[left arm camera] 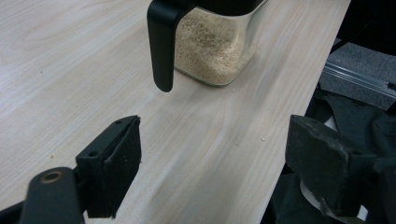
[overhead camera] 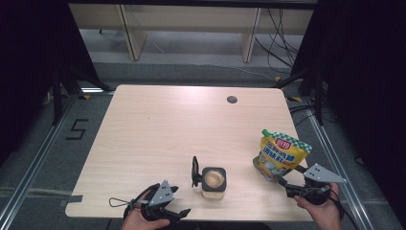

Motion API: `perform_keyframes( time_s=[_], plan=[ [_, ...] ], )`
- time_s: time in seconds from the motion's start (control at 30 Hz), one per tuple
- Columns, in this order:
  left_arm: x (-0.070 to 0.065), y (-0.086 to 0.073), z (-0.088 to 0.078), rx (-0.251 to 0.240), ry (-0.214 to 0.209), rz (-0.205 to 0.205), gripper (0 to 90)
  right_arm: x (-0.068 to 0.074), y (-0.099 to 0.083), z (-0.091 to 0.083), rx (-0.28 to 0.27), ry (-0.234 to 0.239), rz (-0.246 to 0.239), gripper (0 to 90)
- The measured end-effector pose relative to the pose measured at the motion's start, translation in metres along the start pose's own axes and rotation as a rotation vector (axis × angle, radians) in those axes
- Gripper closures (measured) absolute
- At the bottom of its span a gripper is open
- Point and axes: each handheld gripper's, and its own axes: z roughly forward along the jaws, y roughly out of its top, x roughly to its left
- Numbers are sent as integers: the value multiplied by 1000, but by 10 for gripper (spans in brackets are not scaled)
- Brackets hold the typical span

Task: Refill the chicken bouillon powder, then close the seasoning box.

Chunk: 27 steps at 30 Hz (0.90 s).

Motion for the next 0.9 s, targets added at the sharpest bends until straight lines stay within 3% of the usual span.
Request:
perform_keyframes(
  time_s=[0.1,0.13,0.2,0.23,0.27,0.3,0.4,0.43,0.53,0.57,0.63,0.67,0.7,0.77,0.8,0.83,0.9],
  plan=[
    [0,1,-1,-5,9,-1,182,4,-2,-4,25,-10,24,253],
    [1,1,0,-9,3,-4,182,2,-3,-3,23,-12,-5,252],
    [2,2,-1,-17,4,-5,182,7,-4,-5,44,-9,27,250],
    [1,2,-1,-25,-2,-20,182,5,-5,-5,38,-12,-8,248],
    [1,3,-1,-31,4,-23,182,6,-6,-5,44,4,4,247],
    [4,4,-3,-4,13,6,182,10,-7,-7,59,-4,33,247],
    [5,5,-3,-17,10,2,182,7,-10,-7,58,11,-6,244],
    [5,6,-3,-31,12,5,182,11,-11,-8,72,9,33,243],
    [7,6,-4,-24,26,-20,182,14,-13,-9,84,19,39,242],
    [7,6,-4,-31,29,-30,182,12,-13,-9,78,10,4,239],
    [9,6,-5,-34,44,-30,180,16,-14,-11,98,10,27,239],
    [11,7,-6,-21,42,-27,179,16,-14,-11,99,10,16,239],
    [11,7,-6,-33,61,-34,179,14,-14,-10,85,7,-23,240],
    [14,8,-8,-37,59,-38,178,15,-14,-10,99,-1,-33,240],
    [14,7,-6,-59,65,-71,177,15,-15,-10,103,6,-25,239],
    [15,8,-8,-53,74,-70,177,19,-15,-11,120,1,12,240],
    [17,7,-8,-63,90,-77,184,15,-15,-9,99,20,-23,242]
  ],
)
